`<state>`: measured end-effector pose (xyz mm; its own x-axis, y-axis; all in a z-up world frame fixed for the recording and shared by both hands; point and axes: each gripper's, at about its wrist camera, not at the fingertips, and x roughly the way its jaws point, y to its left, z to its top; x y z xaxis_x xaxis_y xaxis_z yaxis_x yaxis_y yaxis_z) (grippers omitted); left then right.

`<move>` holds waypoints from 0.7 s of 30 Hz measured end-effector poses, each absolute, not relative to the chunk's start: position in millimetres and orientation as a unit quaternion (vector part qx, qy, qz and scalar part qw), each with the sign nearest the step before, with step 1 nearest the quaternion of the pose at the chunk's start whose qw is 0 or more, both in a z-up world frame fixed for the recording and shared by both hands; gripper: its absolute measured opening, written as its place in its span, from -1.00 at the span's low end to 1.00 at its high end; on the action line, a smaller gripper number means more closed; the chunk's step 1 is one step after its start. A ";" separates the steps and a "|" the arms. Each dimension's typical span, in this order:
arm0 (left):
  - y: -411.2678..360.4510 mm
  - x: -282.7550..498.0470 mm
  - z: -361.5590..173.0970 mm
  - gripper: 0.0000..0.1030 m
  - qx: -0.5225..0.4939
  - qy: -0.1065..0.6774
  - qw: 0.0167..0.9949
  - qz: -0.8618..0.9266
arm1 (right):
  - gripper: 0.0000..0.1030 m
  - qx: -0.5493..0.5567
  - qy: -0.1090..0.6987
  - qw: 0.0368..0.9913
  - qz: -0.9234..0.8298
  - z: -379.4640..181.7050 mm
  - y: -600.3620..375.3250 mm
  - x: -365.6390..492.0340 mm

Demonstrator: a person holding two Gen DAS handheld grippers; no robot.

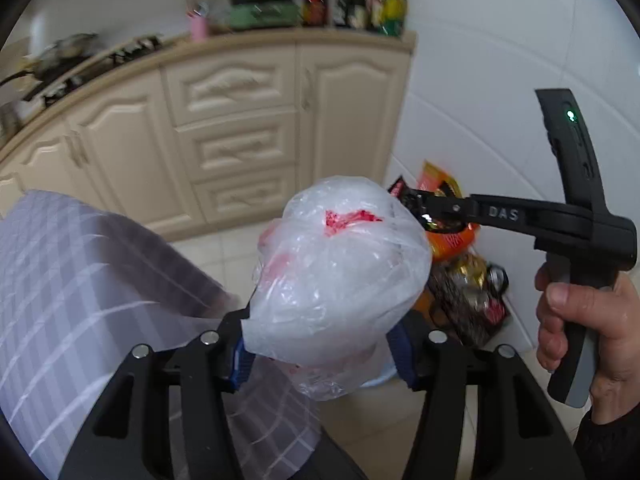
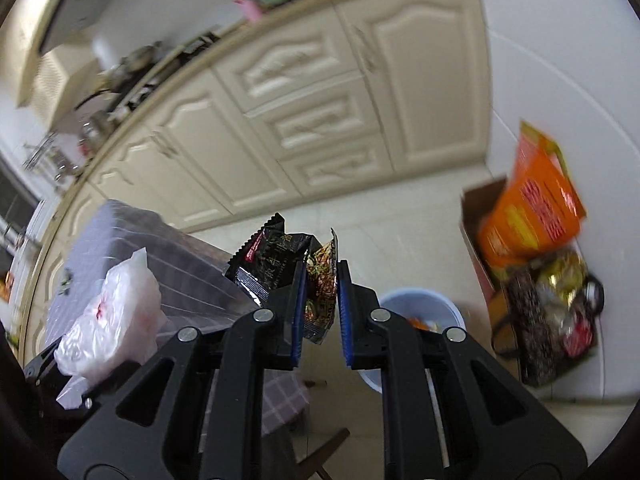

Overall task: Collect trash
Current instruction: 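Carry the plastic bag and black wrapper toward the blue bin, then open both tools over the blue bin to drop the bag and wrapper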

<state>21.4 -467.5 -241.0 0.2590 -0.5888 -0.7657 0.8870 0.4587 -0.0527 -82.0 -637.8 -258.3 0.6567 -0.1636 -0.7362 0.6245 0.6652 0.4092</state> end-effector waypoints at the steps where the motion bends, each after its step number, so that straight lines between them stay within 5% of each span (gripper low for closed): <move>1: -473.2 19.9 -247.5 0.06 0.204 0.379 0.763 -0.483 | -0.71 0.343 0.348 0.840 -0.236 -266.7 -643.0 -84.9; 11: -546.7 27.2 -337.1 0.10 0.232 0.482 0.676 -0.508 | -0.63 0.401 0.381 0.794 -0.250 -330.3 -683.2 -86.5; 13: -559.0 32.0 -348.7 0.25 0.237 0.496 0.661 -0.511 | -0.52 0.425 0.381 0.784 -0.243 -342.4 -693.1 -87.1; 14: -561.8 32.1 -352.8 0.34 0.242 0.497 0.663 -0.504 | -0.14 0.432 0.380 0.781 -0.246 -345.6 -696.1 -88.7; 15: -564.0 34.0 -356.1 0.50 0.245 0.497 0.669 -0.495 | 0.55 0.435 0.376 0.778 -0.253 -347.7 -698.7 -91.2; 21: -556.4 43.3 -348.6 0.71 0.237 0.486 0.694 -0.475 | 0.79 0.441 0.357 0.779 -0.268 -342.4 -701.8 -102.8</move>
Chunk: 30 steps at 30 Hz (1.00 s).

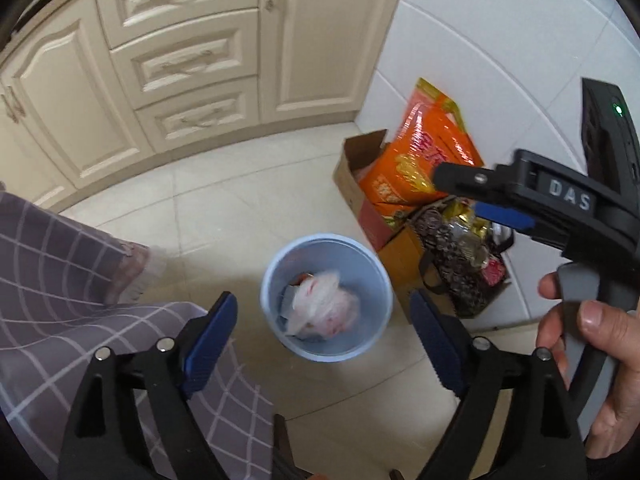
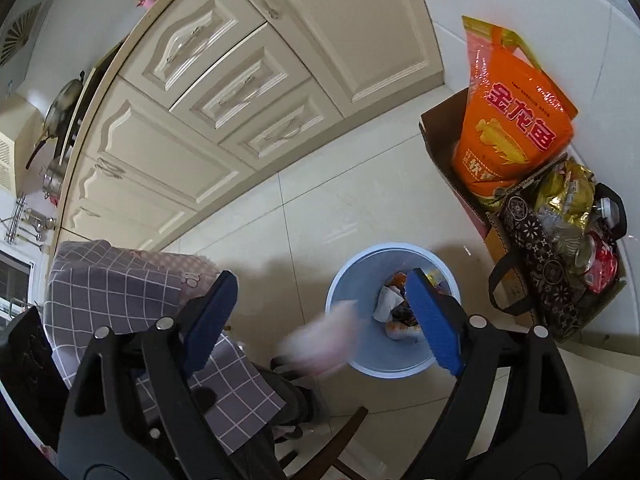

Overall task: Collect trash
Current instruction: 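Open both tools over the blue bin to drop the bag and wrapper, then return both tools from the bin to the green wrappers on the table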

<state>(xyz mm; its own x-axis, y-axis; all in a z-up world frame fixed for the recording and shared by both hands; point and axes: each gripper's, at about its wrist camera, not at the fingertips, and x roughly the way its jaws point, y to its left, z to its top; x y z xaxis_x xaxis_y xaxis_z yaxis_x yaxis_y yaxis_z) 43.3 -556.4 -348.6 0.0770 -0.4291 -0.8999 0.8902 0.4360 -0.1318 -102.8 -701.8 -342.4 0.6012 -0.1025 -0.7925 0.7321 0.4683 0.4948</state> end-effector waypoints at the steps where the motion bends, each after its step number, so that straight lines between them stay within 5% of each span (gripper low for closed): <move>1: -554.6 44.1 -345.5 0.72 0.236 0.482 0.698 -0.474 | 0.82 0.440 0.354 0.780 -0.270 -339.9 -701.3 -104.3; 30: -454.6 59.3 -176.9 0.74 0.151 0.337 0.811 -0.453 | 0.88 0.341 0.291 0.868 -0.214 -203.5 -633.9 -48.2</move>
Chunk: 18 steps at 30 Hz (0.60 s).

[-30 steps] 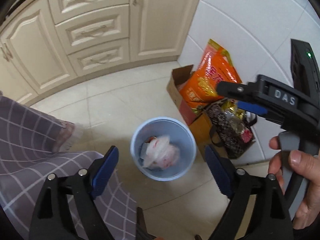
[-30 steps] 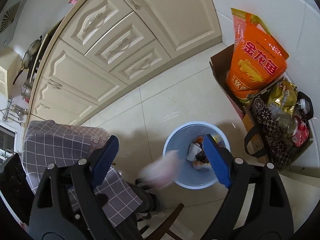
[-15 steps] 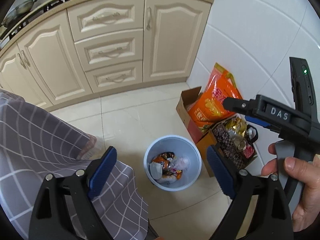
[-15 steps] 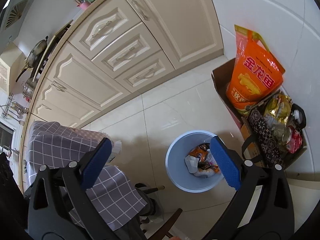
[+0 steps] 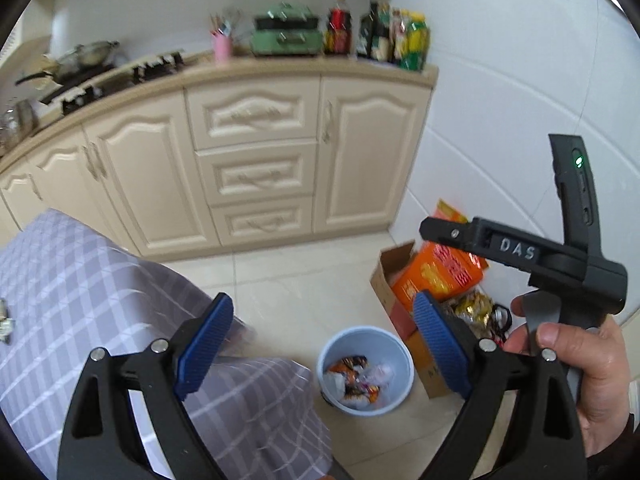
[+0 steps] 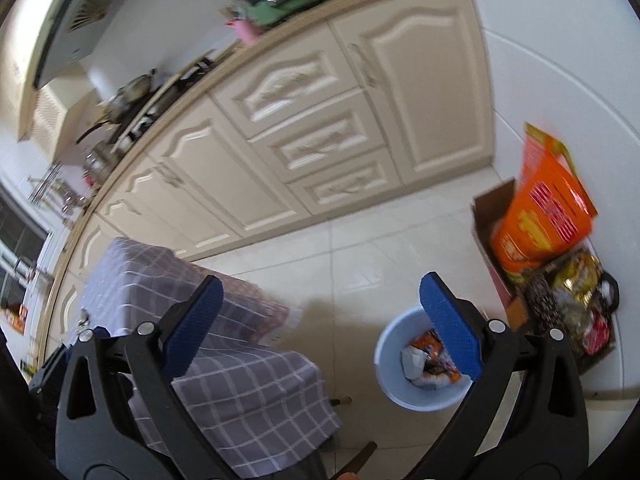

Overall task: Collect trash
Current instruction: 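Return both tools from the bin to the green wrappers on the table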

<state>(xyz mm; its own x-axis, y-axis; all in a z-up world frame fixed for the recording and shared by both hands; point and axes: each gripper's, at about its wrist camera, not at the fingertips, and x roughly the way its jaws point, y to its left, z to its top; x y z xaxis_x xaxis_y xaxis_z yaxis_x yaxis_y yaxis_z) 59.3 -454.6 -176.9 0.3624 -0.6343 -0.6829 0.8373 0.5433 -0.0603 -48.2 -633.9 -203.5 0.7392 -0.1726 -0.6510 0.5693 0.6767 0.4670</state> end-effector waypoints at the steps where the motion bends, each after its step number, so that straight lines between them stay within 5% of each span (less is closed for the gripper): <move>1: -444.9 62.1 -168.4 0.75 0.145 0.328 0.818 -0.449 | 0.88 0.334 0.288 0.875 -0.202 -195.0 -625.2 -39.9; 18: -226.6 132.6 -115.3 0.79 0.034 0.287 0.915 -0.280 | 0.87 0.222 0.296 0.929 -0.028 -121.4 -458.1 85.1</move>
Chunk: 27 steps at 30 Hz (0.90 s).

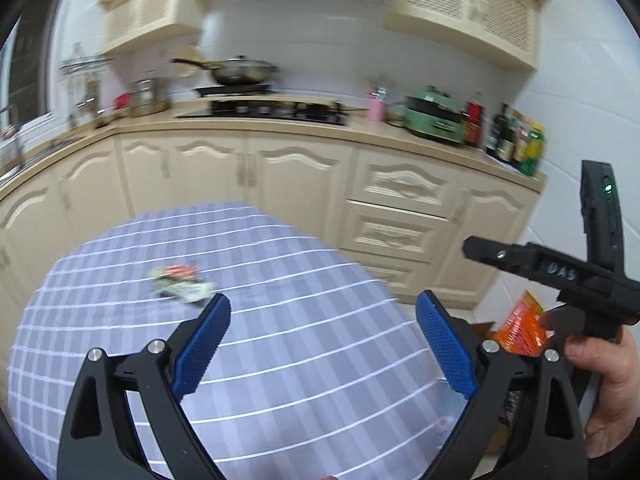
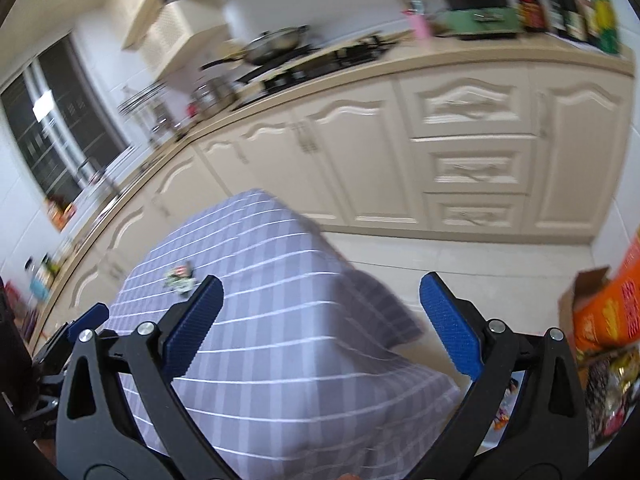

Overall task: Collect trash
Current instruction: 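Return both tools from the bin to the green wrappers on the table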

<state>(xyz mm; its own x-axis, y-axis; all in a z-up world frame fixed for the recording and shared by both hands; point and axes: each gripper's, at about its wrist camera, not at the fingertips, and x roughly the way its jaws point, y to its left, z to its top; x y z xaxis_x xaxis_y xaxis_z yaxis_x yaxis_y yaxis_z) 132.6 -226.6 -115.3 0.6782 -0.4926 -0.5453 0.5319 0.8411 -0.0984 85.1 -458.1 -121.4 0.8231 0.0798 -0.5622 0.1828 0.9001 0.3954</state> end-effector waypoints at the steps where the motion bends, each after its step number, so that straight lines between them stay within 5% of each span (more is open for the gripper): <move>1: -212.6 136.2 -115.5 0.80 0.031 0.286 0.920 -0.267 | 0.87 0.214 0.298 0.930 -0.018 -119.1 -447.5 92.2; 17: -79.5 175.5 -145.6 0.82 -0.016 0.315 0.937 -0.151 | 0.87 0.051 0.405 0.901 0.145 -165.1 -270.2 231.4; 27: -57.3 195.9 -168.5 0.82 -0.029 0.337 0.931 -0.135 | 0.33 0.007 0.443 0.882 0.160 -197.3 -238.7 288.9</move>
<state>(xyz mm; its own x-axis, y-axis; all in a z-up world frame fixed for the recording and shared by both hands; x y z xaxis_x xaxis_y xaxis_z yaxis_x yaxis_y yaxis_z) 195.9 -57.3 -168.5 0.7371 -0.2710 -0.6191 0.2315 0.9619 -0.1454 288.9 -238.7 -197.3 0.5565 0.2881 -0.7793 -0.2756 0.9489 0.1540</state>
